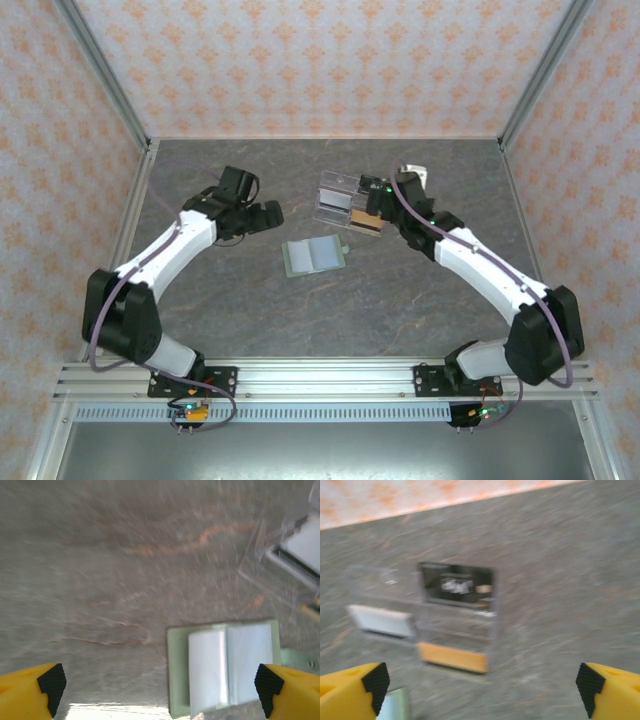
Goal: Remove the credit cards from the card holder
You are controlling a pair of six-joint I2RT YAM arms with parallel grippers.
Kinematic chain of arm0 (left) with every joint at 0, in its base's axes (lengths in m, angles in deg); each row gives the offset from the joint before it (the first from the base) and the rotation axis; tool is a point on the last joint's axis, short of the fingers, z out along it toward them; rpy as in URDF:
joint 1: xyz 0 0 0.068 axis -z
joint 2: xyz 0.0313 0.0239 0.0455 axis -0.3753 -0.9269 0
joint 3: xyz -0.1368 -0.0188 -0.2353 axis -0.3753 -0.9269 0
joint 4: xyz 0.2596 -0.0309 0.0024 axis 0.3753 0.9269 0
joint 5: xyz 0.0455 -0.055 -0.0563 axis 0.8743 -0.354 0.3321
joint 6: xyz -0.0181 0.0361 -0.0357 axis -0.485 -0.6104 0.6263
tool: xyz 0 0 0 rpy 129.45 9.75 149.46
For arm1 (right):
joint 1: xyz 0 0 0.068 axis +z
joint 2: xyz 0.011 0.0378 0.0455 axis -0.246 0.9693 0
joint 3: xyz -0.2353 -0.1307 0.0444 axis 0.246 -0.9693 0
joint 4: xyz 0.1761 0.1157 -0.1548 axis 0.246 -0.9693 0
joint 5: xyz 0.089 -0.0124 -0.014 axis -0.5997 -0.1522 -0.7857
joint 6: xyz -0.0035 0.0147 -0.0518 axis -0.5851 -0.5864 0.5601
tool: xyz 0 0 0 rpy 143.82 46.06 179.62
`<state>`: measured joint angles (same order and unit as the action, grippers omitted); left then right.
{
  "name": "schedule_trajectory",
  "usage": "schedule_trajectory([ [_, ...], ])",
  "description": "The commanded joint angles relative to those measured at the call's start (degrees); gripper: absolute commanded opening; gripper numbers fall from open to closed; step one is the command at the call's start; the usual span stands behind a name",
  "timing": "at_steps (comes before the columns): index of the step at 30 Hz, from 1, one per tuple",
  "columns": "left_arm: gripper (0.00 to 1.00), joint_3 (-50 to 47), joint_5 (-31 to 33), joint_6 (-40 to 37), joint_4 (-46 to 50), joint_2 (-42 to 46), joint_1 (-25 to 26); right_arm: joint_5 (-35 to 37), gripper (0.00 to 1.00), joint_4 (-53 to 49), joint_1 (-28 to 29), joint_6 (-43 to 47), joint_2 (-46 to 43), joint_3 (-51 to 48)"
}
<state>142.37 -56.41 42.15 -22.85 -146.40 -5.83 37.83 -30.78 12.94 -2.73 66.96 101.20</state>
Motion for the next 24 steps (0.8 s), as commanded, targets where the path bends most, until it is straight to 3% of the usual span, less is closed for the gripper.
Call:
schedule_trajectory([
  [1,1.00,-0.64,13.53,-2.53,2.09,5.60,-1.63,10.96,0.99,2.23,-3.13,4.50,-4.33,-3.01],
  [6,1.00,-9.62,27.91,-4.27,-7.67,13.21,-4.88,18.02,0.99,8.01,-8.99,5.24,-7.74,-9.17],
  [10,1.00,-19.36,32.63,-8.49,-19.92,16.91,-7.99,17.29,0.99,15.18,-13.30,6.42,-8.05,-15.22],
  [17,1.00,-28.33,34.27,-19.13,-34.31,13.78,-9.78,12.55,0.99,28.16,-18.84,10.91,-3.80,-23.34],
  [24,1.00,-35.77,27.04,-28.97,-53.62,9.18,-10.29,5.72,0.99,44.34,-19.44,18.16,3.26,-28.81],
])
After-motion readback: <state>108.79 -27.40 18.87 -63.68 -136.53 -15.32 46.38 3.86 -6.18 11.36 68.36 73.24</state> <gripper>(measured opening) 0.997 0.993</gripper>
